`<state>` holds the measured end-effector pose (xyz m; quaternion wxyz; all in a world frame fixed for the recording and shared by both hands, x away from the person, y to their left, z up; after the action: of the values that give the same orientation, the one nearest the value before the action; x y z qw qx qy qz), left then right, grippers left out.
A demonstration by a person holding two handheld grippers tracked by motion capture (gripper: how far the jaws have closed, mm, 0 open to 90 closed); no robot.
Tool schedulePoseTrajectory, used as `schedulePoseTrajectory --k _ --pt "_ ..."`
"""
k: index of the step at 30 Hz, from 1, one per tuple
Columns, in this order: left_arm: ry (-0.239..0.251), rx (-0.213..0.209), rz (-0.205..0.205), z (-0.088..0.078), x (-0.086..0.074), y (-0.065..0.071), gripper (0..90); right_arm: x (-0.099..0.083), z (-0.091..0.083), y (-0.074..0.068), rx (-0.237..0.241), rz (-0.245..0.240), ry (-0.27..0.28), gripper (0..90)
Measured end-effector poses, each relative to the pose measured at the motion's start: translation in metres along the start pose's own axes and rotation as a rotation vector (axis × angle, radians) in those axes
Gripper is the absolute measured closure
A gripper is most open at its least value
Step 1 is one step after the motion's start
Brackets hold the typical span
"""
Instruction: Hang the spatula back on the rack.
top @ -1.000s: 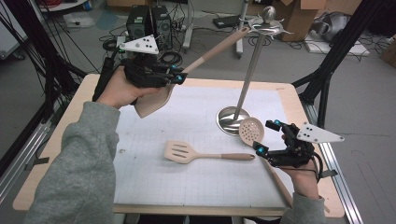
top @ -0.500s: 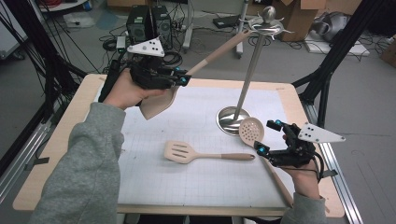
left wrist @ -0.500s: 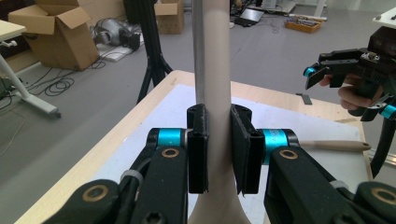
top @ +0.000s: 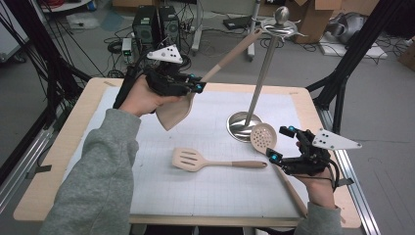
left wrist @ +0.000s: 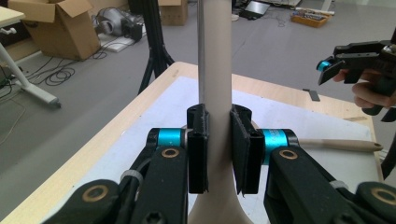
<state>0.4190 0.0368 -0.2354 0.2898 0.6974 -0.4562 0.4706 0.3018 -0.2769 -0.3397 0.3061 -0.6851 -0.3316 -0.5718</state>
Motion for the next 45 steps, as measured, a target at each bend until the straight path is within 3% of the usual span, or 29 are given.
schedulePoseTrajectory --k 20,45 --pt "-0.069 0.002 -0.016 0.051 -0.012 0.003 77.4 0.0 -0.001 0.0 0.001 0.001 0.002 10.6" --pt "-0.075 -0.028 -0.035 0.104 -0.013 0.008 77.5 0.0 -0.006 0.004 -0.019 -0.001 0.004 10.7"
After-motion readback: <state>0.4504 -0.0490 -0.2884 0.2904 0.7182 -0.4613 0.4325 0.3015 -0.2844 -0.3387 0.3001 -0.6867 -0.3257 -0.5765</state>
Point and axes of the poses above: each handheld gripper's, and its own axes: z roughly forward along the jaws, x roughly out of its top, y roughly to its right, the point moved 5 cm from there along z, roughly forward along the jaws
